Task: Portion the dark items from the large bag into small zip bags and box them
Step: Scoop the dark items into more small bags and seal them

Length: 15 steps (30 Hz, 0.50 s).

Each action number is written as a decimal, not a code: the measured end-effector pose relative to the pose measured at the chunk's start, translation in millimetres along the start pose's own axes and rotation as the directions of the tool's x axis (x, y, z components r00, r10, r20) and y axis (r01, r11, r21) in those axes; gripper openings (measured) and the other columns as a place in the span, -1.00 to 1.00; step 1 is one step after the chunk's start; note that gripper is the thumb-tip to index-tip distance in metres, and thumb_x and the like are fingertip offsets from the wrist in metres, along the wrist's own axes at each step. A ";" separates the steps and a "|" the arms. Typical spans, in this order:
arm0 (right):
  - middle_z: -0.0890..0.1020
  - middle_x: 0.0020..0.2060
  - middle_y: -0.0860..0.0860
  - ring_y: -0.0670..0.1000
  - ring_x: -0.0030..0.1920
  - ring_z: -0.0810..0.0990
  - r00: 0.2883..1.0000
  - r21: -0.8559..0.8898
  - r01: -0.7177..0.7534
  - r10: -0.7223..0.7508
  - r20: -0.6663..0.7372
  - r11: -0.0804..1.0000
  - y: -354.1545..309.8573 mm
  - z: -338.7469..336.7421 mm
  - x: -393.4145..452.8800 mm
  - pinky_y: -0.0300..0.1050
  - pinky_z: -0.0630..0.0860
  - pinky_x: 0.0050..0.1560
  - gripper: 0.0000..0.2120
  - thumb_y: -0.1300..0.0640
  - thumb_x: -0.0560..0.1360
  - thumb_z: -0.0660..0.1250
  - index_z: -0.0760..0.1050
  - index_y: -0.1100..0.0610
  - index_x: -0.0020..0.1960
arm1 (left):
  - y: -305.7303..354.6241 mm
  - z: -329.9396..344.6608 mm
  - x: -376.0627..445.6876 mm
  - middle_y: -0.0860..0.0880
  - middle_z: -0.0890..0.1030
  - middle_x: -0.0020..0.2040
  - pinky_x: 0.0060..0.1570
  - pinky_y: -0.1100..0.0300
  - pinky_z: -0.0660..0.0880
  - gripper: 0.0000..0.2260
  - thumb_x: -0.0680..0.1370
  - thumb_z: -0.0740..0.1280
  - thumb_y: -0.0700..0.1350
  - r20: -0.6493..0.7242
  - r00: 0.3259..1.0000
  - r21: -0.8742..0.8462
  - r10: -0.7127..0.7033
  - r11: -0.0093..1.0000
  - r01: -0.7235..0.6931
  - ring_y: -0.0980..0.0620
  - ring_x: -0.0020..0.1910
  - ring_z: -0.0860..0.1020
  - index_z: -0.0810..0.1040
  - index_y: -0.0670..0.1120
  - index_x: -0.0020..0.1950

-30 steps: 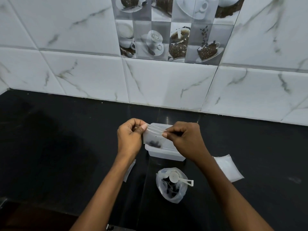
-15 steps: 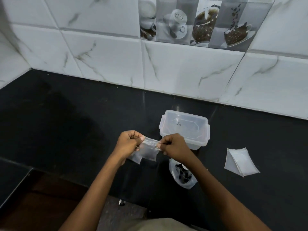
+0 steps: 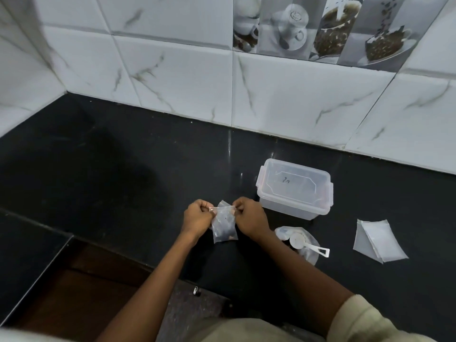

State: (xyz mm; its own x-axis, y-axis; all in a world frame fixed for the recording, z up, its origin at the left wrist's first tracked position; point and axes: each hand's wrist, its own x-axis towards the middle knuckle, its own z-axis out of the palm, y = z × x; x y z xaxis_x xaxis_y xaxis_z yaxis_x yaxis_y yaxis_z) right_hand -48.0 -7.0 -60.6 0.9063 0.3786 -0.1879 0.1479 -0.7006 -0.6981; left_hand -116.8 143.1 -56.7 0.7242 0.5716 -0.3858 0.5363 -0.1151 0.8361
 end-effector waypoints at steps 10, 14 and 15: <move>0.59 0.09 0.01 -0.04 0.01 0.58 0.986 -0.098 0.122 -0.131 -0.100 0.988 7.8 2.7 -15.3 -0.13 0.56 0.06 -0.76 0.22 0.55 0.32 0.55 0.09 0.21 | 1.6 5.8 -3.1 0.10 0.44 0.07 -0.01 0.21 0.47 -0.72 0.44 0.44 -0.23 -0.098 0.963 0.263 0.250 0.940 -0.217 0.10 0.05 0.44 0.51 0.03 0.06; 0.60 0.03 -0.01 -0.02 -0.04 0.58 0.976 -0.095 0.141 -0.154 -0.154 0.986 13.8 -8.2 -29.1 -0.09 0.56 0.01 -0.77 0.22 0.53 0.32 0.56 0.09 0.18 | 15.4 22.4 -18.4 0.12 0.49 0.02 -0.04 0.32 0.42 -0.71 0.43 0.43 -0.31 -0.070 0.901 0.231 0.427 0.886 -0.402 0.12 0.01 0.48 0.52 0.04 0.00; 0.60 0.00 -0.01 -0.02 -0.06 0.58 0.972 -0.091 0.153 -0.166 -0.163 0.984 15.9 -12.2 -32.8 -0.10 0.55 -0.02 -0.78 0.21 0.53 0.33 0.56 0.09 0.16 | 18.5 28.9 -22.1 0.11 0.52 -0.01 -0.04 0.31 0.46 -0.71 0.42 0.43 -0.33 -0.048 0.888 0.205 0.458 0.874 -0.440 0.12 -0.03 0.52 0.53 0.04 -0.03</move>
State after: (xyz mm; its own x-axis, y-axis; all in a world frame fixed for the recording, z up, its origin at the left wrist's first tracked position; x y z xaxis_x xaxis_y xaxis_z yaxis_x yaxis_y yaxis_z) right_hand -70.5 -37.9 -57.1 0.9214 0.3859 0.0460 0.3202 -0.6868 -0.6525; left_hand -110.3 104.8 -43.9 0.8679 0.4933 0.0592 0.2388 -0.5188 0.8209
